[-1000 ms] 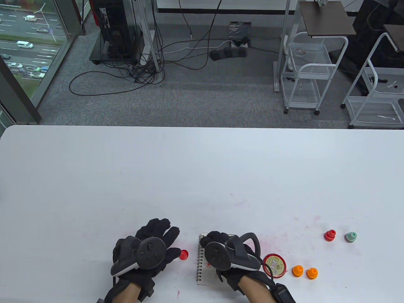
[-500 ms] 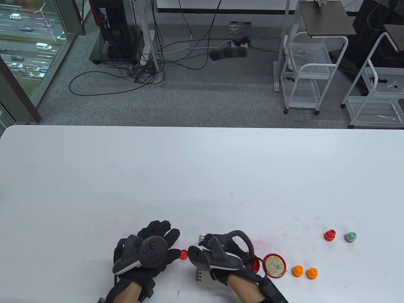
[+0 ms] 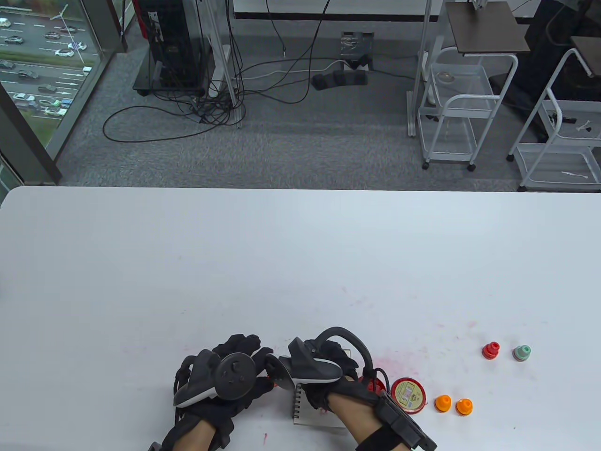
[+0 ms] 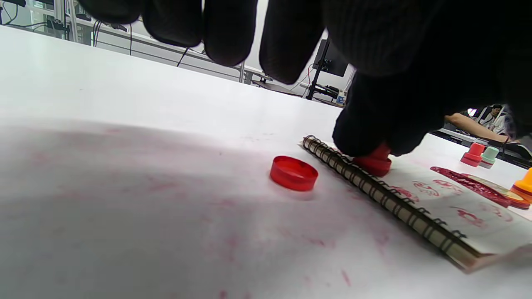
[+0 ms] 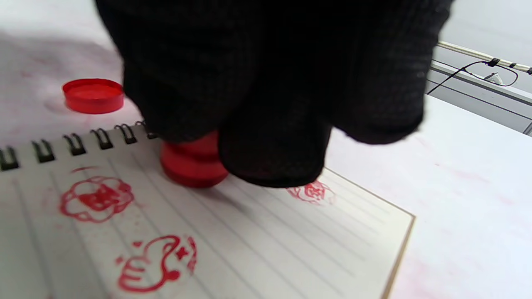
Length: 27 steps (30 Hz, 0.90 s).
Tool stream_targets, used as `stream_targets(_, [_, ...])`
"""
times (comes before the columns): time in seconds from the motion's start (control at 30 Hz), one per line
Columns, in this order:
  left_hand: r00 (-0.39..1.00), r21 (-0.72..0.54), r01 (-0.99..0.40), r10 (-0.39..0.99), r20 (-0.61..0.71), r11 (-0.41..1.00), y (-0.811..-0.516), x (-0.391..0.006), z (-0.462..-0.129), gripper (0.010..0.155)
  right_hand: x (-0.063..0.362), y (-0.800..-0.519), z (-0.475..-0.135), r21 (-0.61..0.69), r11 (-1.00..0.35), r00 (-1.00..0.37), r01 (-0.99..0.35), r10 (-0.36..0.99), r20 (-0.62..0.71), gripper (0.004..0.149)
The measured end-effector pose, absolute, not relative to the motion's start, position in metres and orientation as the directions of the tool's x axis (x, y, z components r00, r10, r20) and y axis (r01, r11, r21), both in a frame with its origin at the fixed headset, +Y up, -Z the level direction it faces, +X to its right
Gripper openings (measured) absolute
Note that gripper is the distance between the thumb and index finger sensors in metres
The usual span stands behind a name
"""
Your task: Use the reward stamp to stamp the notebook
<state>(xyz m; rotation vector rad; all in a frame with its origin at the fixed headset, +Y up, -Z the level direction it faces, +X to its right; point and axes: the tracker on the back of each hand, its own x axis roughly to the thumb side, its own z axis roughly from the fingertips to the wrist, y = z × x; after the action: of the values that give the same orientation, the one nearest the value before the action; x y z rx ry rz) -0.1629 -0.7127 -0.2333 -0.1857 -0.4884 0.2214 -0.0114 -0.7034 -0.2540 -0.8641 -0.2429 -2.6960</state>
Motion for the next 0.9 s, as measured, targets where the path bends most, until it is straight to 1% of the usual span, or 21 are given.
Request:
stream_targets(0.13, [0.861, -0.236, -0.16, 0.253, 0.442, 0.959, -0.712, -0.162, -0.233, 0.071, -0.008, -0.704, -0.254, 0.086, -0.949, -0.787, 0.303, -0.198, 0.584, 0.042])
stream_targets(0.27, [0.86, -0.239, -0.159, 0.253, 0.442, 0.958, -0.712, -0.162, -0.233, 0.071, -0.009, -0.704, -0.251, 0.066, -0.946, -0.778, 0.317, -0.22, 0.589, 0.042])
stream_targets(0.43, [0.861, -0.244, -0.158, 0.254, 0.441, 0.957, -0.712, -0.161, -0.234, 0.071, -0.008, -0.705, -0.242, -0.017, -0.943, -0.738, 0.332, -0.271, 0.618, 0.042])
stream_targets(0.67, [0.856, -0.249, -0.157, 0.258, 0.448, 0.956, -0.712, -0.16, -0.235, 0.071, -0.004, -0.707, -0.243, 0.001, -0.957, -0.768, 0.289, -0.231, 0.598, 0.042])
stream_targets(0.73, [0.854, -0.253, -0.148, 0.253, 0.454, 0.956, -0.711, -0.158, -0.236, 0.071, 0.001, -0.707, -0.243, 0.023, -0.967, -0.784, 0.253, -0.191, 0.59, 0.042])
stream_targets(0.8, [0.854, -0.239, -0.132, 0.233, 0.466, 0.962, -0.71, -0.156, -0.237, 0.071, 0.01, -0.707, -0.245, 0.072, -0.978, -0.799, 0.194, -0.116, 0.59, 0.043])
stream_targets(0.83, [0.854, -0.232, -0.131, 0.229, 0.468, 0.964, -0.71, -0.156, -0.237, 0.071, 0.017, -0.705, -0.242, 0.069, -0.987, -0.81, 0.147, -0.08, 0.582, 0.043])
stream_targets(0.9, [0.853, -0.232, -0.14, 0.237, 0.464, 0.962, -0.709, -0.158, -0.236, 0.071, 0.032, -0.696, -0.236, 0.006, -0.998, -0.817, 0.061, -0.047, 0.575, 0.043])
